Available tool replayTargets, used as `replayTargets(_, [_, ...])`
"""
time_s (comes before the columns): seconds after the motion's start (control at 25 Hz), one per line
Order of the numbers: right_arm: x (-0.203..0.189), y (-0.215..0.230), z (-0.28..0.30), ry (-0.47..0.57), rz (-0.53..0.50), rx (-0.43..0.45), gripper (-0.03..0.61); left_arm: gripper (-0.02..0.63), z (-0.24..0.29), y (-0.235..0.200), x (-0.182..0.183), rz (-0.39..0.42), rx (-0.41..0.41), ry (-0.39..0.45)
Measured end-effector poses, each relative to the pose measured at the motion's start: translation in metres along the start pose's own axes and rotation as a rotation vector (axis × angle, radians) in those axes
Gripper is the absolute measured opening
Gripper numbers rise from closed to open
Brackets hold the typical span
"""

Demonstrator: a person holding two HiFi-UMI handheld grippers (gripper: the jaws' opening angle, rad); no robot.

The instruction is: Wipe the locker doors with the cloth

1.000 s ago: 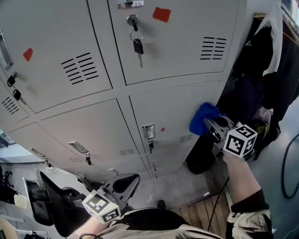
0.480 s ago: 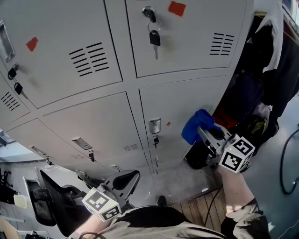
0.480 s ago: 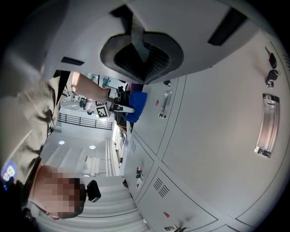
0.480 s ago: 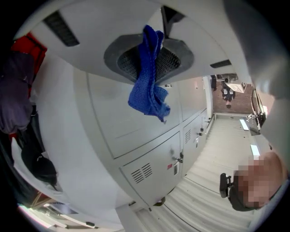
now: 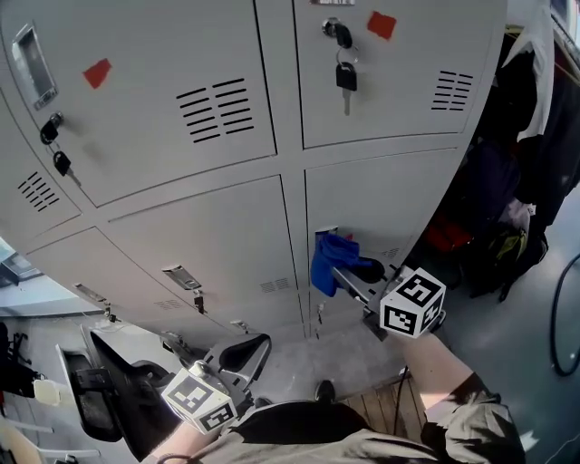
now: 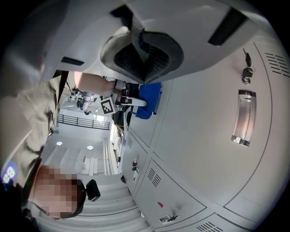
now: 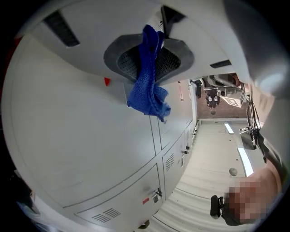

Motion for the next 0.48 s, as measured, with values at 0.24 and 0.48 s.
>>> replayTargets(0.24, [-0.010, 0.023, 0.008, 0.018, 0.018, -0.082, 0.054, 0.000, -0.014, -0.009, 0.000, 0.001, 0.037, -0.007])
replayTargets(0.48, [-0.012, 0.049, -0.008, 0.050, 0.045, -0.146, 0.054, 0.000, -0.007, -0.006, 0.000, 0.013, 0.030, -0.023])
Point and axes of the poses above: the fingertips, and each gripper's own axes: z forward along the fingers, y to its right, x out of its top, the point moved 4 cm from there along -z, backward along the fingers, and after that the axes turned 2 degrees about y, right-handed, at the moved point
